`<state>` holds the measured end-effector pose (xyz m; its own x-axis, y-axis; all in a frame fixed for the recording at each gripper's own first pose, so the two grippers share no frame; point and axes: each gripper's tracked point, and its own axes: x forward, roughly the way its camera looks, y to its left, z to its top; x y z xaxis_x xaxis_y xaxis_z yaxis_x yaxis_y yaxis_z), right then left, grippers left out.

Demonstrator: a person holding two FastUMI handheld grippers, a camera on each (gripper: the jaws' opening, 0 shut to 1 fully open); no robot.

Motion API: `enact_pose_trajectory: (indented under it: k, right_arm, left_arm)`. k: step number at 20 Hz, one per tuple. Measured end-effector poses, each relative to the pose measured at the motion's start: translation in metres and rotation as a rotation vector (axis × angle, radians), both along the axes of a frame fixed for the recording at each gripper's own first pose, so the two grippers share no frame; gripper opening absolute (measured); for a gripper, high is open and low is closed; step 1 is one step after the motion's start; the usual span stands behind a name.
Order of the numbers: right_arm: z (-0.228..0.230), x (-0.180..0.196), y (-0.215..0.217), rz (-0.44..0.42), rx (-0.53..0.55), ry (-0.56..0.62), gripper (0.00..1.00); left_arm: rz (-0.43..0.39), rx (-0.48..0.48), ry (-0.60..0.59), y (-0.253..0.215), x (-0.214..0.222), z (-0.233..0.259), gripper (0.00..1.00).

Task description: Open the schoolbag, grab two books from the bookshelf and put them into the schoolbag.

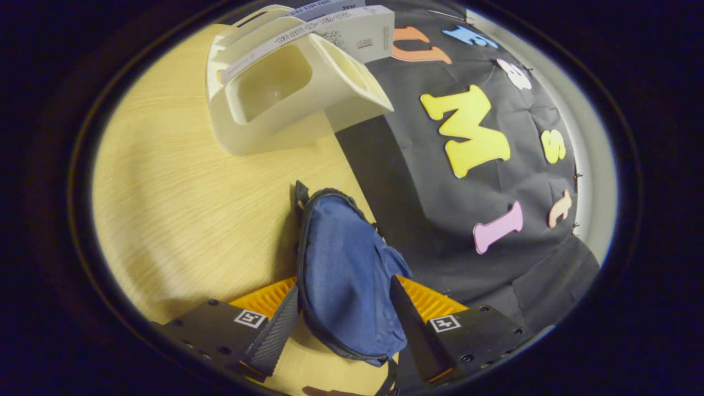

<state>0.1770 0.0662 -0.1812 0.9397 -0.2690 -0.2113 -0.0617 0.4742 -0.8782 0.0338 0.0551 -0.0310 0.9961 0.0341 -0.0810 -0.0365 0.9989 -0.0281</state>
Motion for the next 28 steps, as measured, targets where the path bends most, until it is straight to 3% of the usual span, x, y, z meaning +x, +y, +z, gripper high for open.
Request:
enact_pose_trajectory:
  k: [1, 2, 3, 6, 7, 8, 9, 12, 13, 14, 15, 18, 22, 28]
  right_arm:
    - [0.003, 0.001, -0.001, -0.003, 0.009, -0.003, 0.91]
    - [0.005, 0.004, -0.001, -0.008, 0.012, -0.006, 0.98]
    - [0.006, 0.008, -0.003, -0.02, 0.008, -0.009, 0.92]
    - [-0.003, 0.019, -0.006, -0.036, 0.029, 0.008, 0.85]
    - [-0.004, 0.022, -0.006, -0.044, 0.027, 0.008, 0.78]
    - [-0.003, 0.028, -0.006, -0.047, 0.022, 0.0, 0.85]
    - [-0.002, 0.032, -0.006, -0.054, 0.035, -0.009, 0.73]
    - [0.003, 0.043, -0.003, -0.052, 0.082, -0.025, 0.61]
    - [0.006, 0.045, 0.0, -0.043, 0.104, -0.032, 0.39]
    - [0.01, 0.049, -0.001, -0.039, 0.122, -0.039, 0.34]
    - [0.015, 0.053, -0.002, -0.03, 0.137, -0.038, 0.22]
    - [0.016, 0.057, -0.001, 0.013, 0.233, 0.017, 0.07]
    - [0.023, 0.057, -0.003, 0.062, 0.402, 0.112, 0.05]
    - [0.059, 0.058, -0.024, 0.109, 0.63, 0.167, 0.05]
  left_arm:
    - [0.002, -0.004, 0.002, 0.001, 0.001, -0.001, 0.99]
    - [0.002, -0.008, 0.004, 0.0, 0.001, -0.002, 0.99]
    - [0.0, -0.011, 0.006, 0.0, 0.0, -0.002, 0.99]
    - [0.001, -0.005, 0.002, 0.0, 0.0, -0.001, 0.99]
    - [0.001, -0.006, 0.001, -0.001, 0.001, -0.001, 0.99]
    - [0.0, -0.007, 0.002, -0.001, 0.0, -0.001, 0.99]
    - [0.001, -0.008, 0.005, 0.0, 0.001, -0.002, 0.99]
    - [0.013, -0.011, 0.016, -0.001, 0.004, -0.005, 0.99]
    - [0.012, -0.013, 0.019, -0.003, 0.005, -0.007, 0.99]
    - [0.016, -0.012, 0.029, -0.004, 0.007, -0.01, 0.99]
    - [0.022, -0.011, 0.037, -0.004, 0.007, -0.013, 0.99]
    - [0.03, 0.004, 0.041, -0.009, 0.009, -0.014, 0.99]
    - [0.068, 0.019, 0.061, -0.007, 0.015, -0.021, 0.99]
    - [0.13, 0.094, 0.027, 0.009, 0.016, 0.006, 0.99]
